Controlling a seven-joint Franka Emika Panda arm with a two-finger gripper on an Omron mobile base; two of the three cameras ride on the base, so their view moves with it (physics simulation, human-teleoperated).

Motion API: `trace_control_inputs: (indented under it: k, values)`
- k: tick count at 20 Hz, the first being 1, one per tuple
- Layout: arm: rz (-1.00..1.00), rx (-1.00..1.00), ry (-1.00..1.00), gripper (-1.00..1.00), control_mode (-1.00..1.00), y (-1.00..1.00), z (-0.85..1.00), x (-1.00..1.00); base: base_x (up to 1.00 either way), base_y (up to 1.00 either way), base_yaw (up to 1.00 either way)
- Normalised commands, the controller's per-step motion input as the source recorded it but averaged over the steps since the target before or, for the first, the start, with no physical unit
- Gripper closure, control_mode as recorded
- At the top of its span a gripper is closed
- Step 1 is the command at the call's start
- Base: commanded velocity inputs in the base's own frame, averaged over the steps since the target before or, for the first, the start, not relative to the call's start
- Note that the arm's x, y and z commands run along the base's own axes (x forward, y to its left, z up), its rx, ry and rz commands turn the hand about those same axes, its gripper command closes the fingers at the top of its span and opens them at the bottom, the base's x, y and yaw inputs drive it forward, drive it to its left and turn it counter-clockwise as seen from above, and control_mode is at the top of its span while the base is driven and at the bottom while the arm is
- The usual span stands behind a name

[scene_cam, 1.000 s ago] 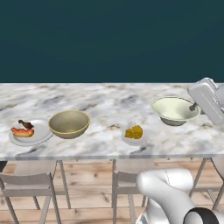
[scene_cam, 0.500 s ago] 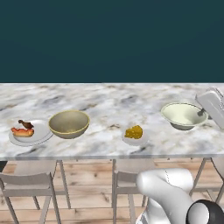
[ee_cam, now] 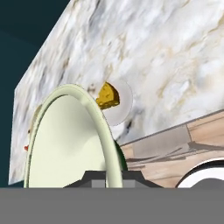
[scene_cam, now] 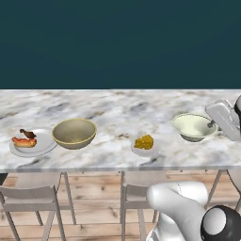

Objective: Take the smaller bowl and place it next to the appetizer plate on the dining counter , and place the larger bowl next to the plate with cooked food.

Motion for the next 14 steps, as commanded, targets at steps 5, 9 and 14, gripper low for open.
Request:
trace_control_inputs:
  k: [5, 9, 14]
  values:
    - [0.00, 0.00, 0.01, 1.00, -1.00, 0.00, -0.27, 0.30, 0.00, 0.00, 0.00]
    - [-0.01, 0.00, 0.00, 1.00, -1.00, -0.01, -0.27, 0.13, 0.00, 0.00, 0.00]
    - [0.00, 0.00, 0.00, 1.00, -1.00, -0.07, -0.28, 0.15, 0.00, 0.00, 0.00]
